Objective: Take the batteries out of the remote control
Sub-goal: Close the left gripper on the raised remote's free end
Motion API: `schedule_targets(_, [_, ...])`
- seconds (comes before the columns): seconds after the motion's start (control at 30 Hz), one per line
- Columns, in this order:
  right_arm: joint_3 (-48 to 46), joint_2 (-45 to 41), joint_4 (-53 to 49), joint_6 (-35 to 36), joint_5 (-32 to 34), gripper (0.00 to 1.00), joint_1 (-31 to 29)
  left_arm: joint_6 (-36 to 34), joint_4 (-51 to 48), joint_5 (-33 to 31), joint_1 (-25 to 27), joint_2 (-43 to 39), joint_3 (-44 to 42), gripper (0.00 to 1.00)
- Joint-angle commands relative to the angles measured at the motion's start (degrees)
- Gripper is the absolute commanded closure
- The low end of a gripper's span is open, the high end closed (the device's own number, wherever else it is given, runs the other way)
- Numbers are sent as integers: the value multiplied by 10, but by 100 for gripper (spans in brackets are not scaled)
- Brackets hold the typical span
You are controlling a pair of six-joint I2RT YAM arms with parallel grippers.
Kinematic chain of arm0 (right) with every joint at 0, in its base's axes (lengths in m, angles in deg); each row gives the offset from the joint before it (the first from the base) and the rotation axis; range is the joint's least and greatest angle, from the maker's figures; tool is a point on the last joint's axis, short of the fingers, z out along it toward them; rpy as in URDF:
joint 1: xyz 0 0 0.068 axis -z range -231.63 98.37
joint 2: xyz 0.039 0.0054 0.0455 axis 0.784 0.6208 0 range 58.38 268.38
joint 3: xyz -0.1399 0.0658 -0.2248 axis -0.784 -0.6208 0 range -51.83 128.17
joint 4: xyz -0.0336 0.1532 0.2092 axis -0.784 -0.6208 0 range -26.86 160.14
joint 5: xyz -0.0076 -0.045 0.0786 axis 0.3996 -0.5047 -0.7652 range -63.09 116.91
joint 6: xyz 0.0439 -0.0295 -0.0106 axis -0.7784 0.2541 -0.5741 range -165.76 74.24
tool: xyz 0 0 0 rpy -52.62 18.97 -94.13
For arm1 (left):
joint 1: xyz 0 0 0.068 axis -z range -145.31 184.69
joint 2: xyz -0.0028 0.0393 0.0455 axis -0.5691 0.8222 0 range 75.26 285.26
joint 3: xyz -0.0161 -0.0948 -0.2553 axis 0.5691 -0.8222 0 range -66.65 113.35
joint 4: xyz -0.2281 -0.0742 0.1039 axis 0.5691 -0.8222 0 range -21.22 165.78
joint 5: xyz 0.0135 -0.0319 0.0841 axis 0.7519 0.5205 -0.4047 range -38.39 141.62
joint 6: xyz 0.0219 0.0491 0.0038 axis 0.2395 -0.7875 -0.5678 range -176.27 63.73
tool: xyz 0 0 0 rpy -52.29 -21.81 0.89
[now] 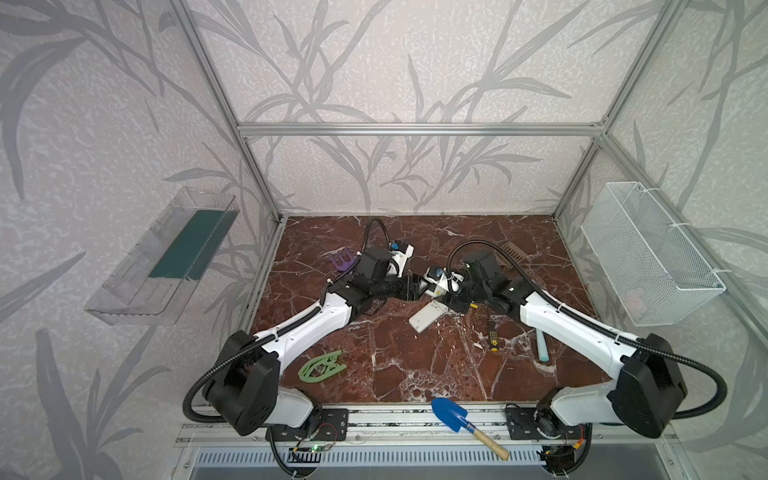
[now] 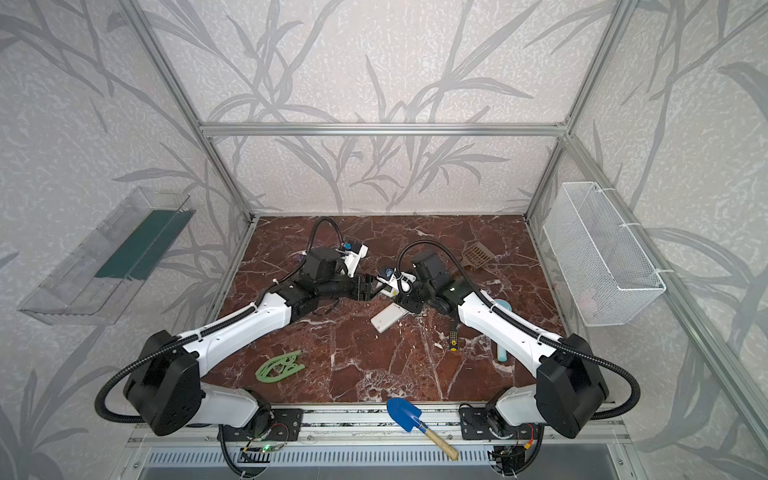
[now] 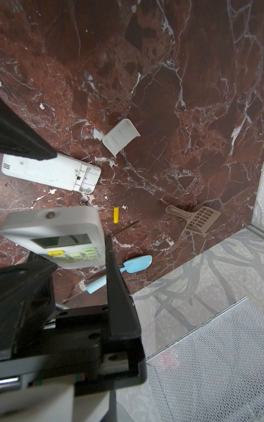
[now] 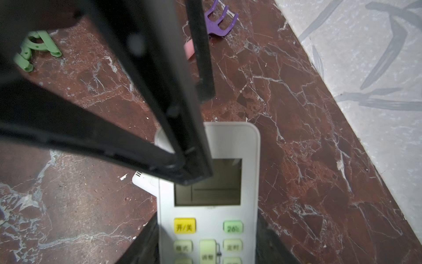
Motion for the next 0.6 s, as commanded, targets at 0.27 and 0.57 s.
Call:
schedule_targets(0.27, [6,-8,40,-13,-9,68,-18,33,44,44,-3,10,-2,53])
schedule_targets(0.57, [6,-11,54,-13,-6,68,-18,38,47,50,-4,11,-4,69])
